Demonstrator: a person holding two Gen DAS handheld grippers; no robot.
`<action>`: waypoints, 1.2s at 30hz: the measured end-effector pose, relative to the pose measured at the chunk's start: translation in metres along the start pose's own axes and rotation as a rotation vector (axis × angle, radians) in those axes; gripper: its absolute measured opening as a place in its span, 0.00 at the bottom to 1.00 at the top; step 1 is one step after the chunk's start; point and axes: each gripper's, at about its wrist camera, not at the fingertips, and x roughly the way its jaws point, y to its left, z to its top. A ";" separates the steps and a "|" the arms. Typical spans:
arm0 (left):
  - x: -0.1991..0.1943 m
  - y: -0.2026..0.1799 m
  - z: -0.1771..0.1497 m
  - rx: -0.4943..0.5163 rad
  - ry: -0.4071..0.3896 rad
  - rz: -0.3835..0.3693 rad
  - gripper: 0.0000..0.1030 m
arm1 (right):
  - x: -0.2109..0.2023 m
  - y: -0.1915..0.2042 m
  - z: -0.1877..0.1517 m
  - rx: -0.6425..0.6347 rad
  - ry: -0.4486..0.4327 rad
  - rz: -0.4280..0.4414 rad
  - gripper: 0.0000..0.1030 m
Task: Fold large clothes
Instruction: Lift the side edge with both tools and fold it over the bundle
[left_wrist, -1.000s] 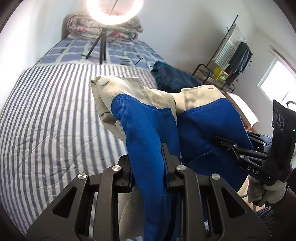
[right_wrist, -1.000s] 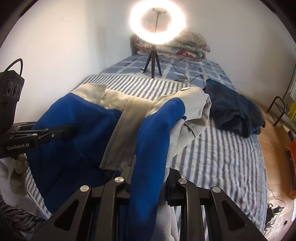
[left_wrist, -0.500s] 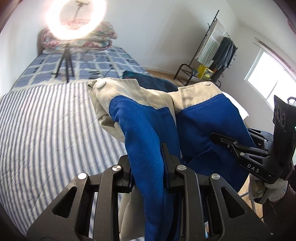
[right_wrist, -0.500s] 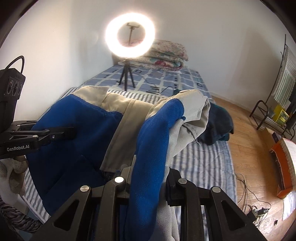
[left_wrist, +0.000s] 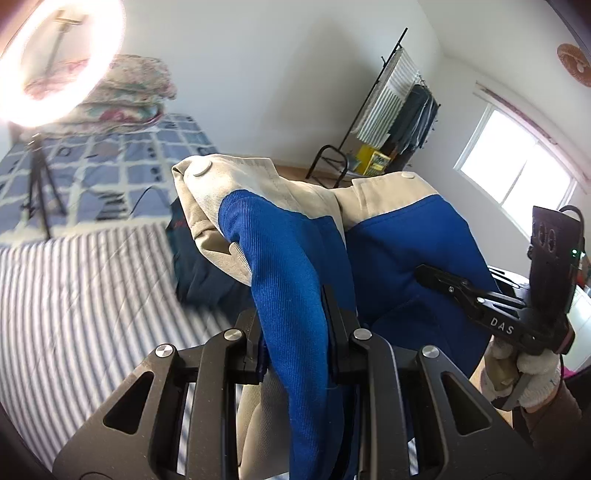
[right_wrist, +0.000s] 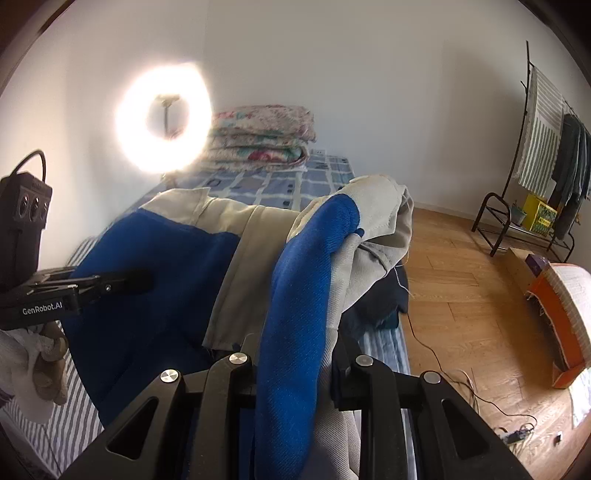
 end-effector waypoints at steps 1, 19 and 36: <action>0.013 0.004 0.013 0.006 -0.005 -0.010 0.22 | 0.008 -0.010 0.006 0.020 -0.009 0.011 0.21; 0.144 0.084 0.102 -0.051 -0.022 -0.012 0.21 | 0.149 -0.098 0.077 0.128 -0.022 0.082 0.21; 0.210 0.134 0.094 -0.072 0.016 0.024 0.21 | 0.251 -0.161 0.061 0.228 0.055 0.133 0.21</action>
